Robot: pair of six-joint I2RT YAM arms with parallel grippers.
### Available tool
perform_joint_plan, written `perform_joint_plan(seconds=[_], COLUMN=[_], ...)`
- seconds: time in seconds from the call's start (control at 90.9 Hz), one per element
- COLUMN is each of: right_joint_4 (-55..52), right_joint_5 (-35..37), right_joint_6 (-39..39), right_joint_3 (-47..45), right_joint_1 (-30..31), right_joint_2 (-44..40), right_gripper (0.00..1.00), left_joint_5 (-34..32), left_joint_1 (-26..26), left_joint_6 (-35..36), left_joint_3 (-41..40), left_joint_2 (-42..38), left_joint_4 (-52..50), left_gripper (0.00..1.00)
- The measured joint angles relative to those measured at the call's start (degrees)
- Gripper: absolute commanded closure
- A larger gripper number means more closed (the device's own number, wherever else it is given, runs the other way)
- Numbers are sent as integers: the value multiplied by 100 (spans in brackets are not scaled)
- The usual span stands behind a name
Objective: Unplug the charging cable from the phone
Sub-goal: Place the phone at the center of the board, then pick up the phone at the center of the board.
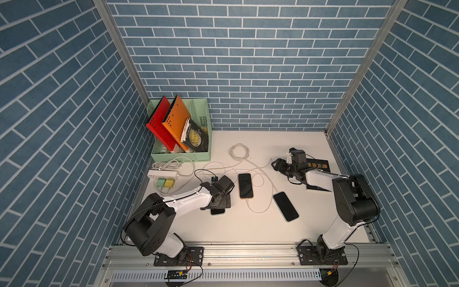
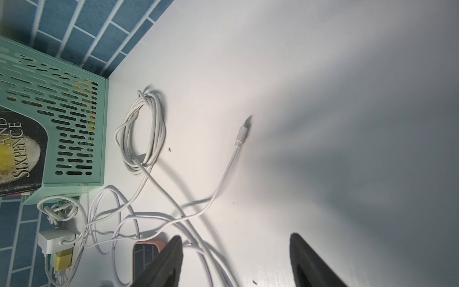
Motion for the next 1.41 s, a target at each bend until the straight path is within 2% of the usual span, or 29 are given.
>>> perform_joint_plan(seconds=[0.143, 0.264, 0.297, 0.341, 0.869, 1.408], right_joint_4=[-140, -310, -348, -413, -903, -946], right_joint_5=[17, 50, 70, 111, 540, 511], right_joint_6=[-76, -138, -168, -199, -372, -378], right_joint_3=[13, 13, 13, 13, -763, -1049], right_joint_1=[0, 0, 0, 0, -83, -201], right_joint_2=[-59, -205, -251, -310, -1250, -1473], right_gripper=[28, 22, 5, 1, 1, 1], left_joint_5=[-68, -66, -55, -28, 315, 483], left_joint_1=[0, -2, -2, -11, -459, -671], left_joint_6=[7, 46, 57, 66, 116, -127], left_joint_3=[520, 1038, 1185, 1364, 3021, 3222], left_joint_2=[-2, 79, 155, 282, 2122, 2804], left_joint_4=[-133, -149, -144, -118, 11, 63], left_gripper=[2, 2, 2, 2, 0, 0])
